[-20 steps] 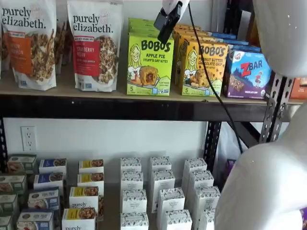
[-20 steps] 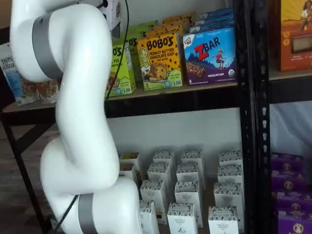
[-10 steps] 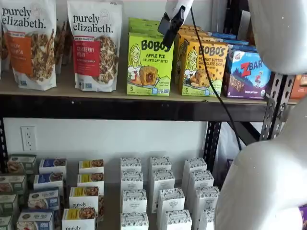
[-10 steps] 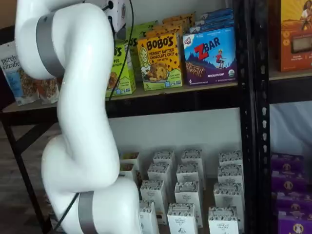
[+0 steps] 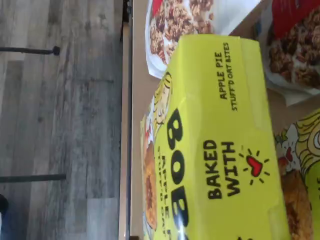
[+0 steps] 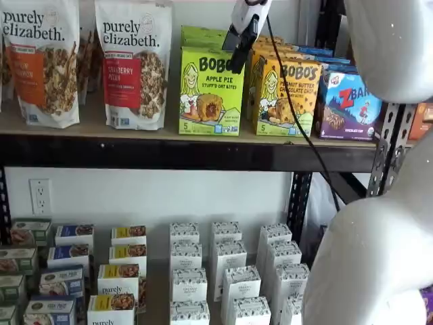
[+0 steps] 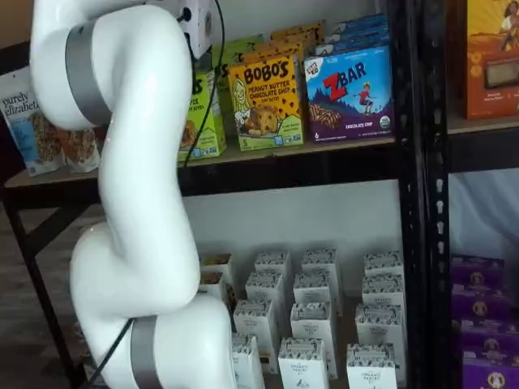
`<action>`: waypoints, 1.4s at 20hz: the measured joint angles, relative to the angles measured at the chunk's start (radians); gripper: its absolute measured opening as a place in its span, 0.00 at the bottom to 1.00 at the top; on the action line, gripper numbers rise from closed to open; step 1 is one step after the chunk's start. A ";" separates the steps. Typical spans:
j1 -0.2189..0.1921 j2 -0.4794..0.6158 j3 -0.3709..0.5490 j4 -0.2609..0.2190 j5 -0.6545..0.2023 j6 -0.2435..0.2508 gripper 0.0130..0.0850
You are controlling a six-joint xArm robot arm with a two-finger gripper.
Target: Pick the green box on the top shelf, the fourth from the left
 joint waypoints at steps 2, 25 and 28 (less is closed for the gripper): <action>0.002 0.006 -0.002 -0.003 -0.005 0.000 1.00; 0.013 0.056 -0.061 -0.041 0.055 0.009 0.83; 0.016 0.052 -0.058 -0.041 0.057 0.011 0.72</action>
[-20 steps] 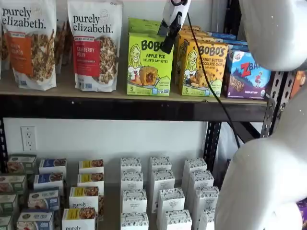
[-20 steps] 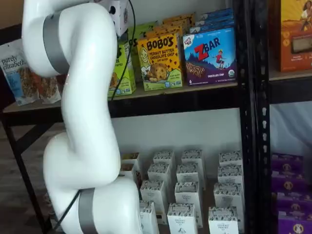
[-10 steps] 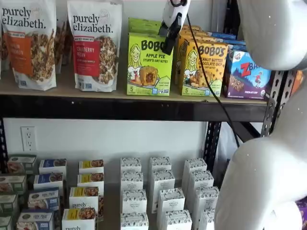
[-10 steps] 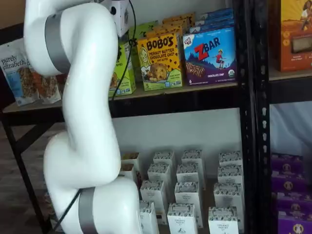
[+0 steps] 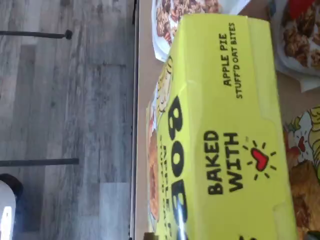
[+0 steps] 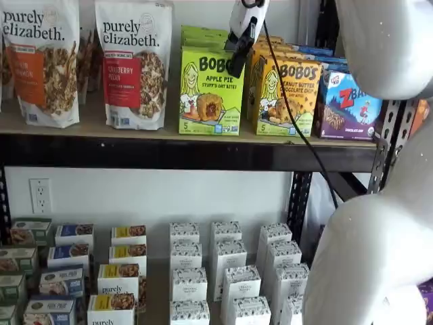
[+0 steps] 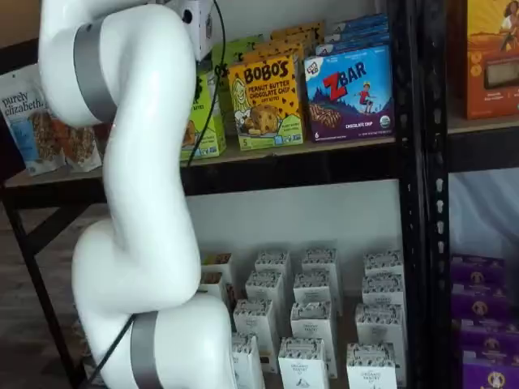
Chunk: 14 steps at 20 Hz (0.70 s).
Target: Pick the green box on the top shelf, the fourth from the left
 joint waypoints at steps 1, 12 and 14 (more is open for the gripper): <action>0.001 -0.002 0.002 0.001 0.000 0.001 0.72; 0.008 -0.007 -0.005 0.003 0.017 0.010 0.67; 0.009 -0.008 -0.003 0.003 0.016 0.012 0.61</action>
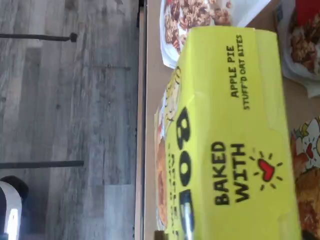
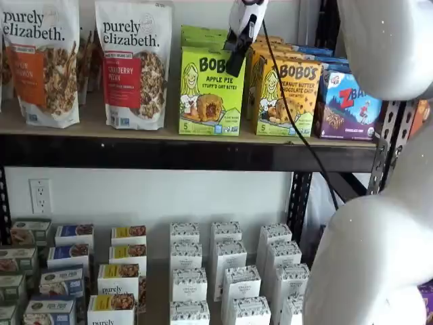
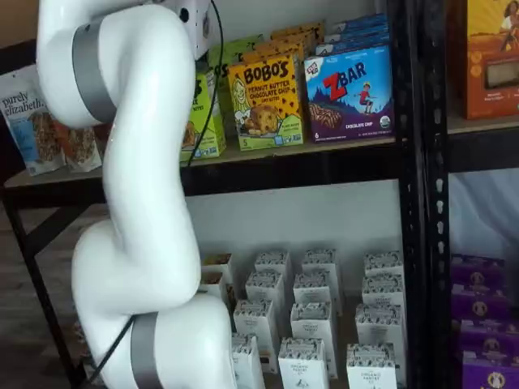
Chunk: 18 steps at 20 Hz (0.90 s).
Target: Pick the green box on the top shelf, the fourth from the left
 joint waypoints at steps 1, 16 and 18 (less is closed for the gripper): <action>0.000 0.000 0.000 0.000 0.000 0.000 0.56; 0.006 0.000 0.005 -0.003 -0.008 0.004 0.33; 0.006 -0.003 0.009 0.001 -0.012 0.004 0.33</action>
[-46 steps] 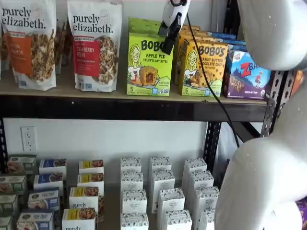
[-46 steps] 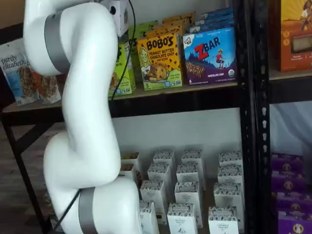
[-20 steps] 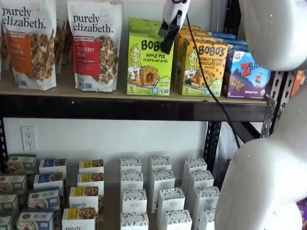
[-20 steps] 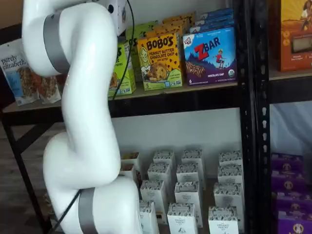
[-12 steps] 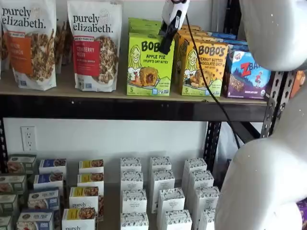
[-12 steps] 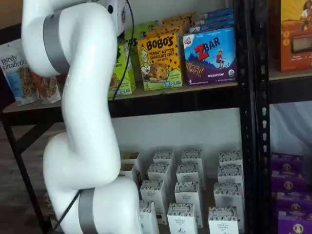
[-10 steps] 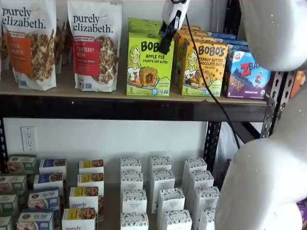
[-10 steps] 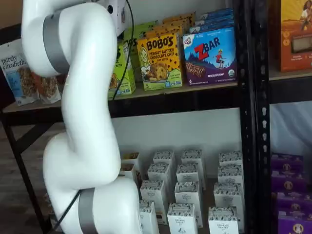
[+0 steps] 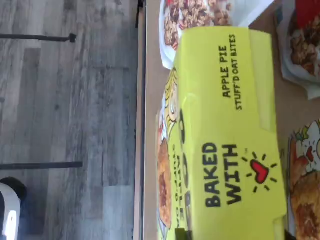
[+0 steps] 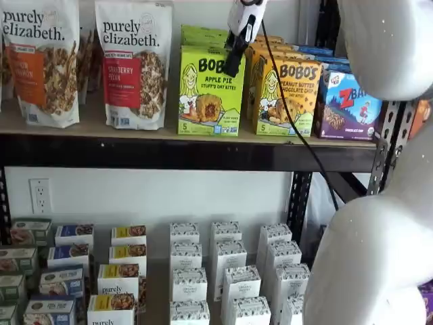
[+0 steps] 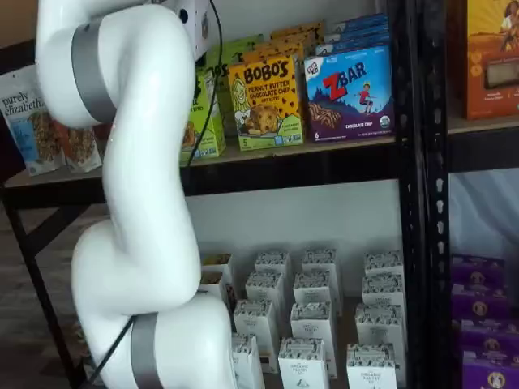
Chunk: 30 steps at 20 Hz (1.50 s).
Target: Pick the green box on the top shelf, the fourth from the left
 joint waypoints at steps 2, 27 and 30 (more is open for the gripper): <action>0.000 -0.004 0.004 0.003 -0.004 0.000 0.33; 0.005 -0.052 0.013 0.017 0.049 0.017 0.22; 0.009 -0.070 0.030 0.010 0.053 0.020 0.22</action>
